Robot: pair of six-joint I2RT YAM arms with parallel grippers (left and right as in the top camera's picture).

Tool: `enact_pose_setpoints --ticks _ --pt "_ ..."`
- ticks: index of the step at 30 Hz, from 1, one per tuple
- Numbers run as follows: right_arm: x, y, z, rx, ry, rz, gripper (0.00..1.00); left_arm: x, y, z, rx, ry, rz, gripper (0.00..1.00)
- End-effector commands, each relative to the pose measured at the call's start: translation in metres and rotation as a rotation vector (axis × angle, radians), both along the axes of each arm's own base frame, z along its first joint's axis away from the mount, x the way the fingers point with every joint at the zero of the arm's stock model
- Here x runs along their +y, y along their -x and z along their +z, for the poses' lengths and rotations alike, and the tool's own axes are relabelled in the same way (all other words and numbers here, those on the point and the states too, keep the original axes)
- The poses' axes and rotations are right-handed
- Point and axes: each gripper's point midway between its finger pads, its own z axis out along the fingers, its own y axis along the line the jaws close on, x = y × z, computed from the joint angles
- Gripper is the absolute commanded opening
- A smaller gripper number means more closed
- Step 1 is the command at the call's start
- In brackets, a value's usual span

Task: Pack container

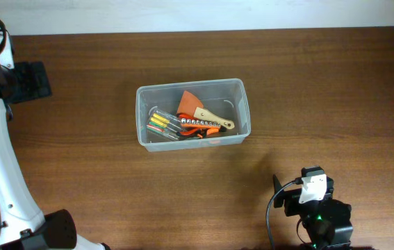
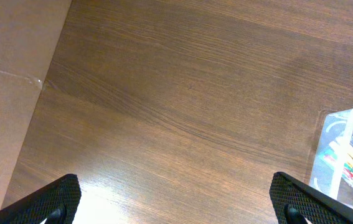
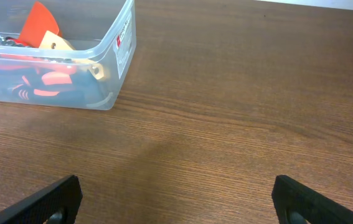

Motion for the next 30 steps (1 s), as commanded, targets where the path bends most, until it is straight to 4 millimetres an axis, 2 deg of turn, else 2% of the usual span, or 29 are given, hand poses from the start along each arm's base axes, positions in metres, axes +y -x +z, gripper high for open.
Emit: enact_pose_setpoints --ticks 1,21,24,27,30 --pt "-0.004 -0.001 0.0 -0.008 0.0 -0.021 0.98 0.002 0.002 0.002 -0.011 0.001 0.018 0.99" --pt "-0.004 -0.001 0.0 -0.008 0.0 -0.021 0.98 0.001 0.003 0.005 -0.018 -0.002 0.017 0.99" --pt "-0.004 -0.001 0.0 -0.008 0.0 -0.021 0.98 -0.005 0.013 0.019 -0.057 -0.012 0.009 0.99" --pt "-0.004 -0.001 0.0 -0.008 0.0 -0.021 0.98 -0.019 0.033 0.03 -0.086 -0.019 -0.017 0.99" --pt "-0.004 -0.001 0.0 -0.008 0.0 -0.021 0.98 -0.038 0.061 0.025 -0.077 -0.015 -0.053 0.99"
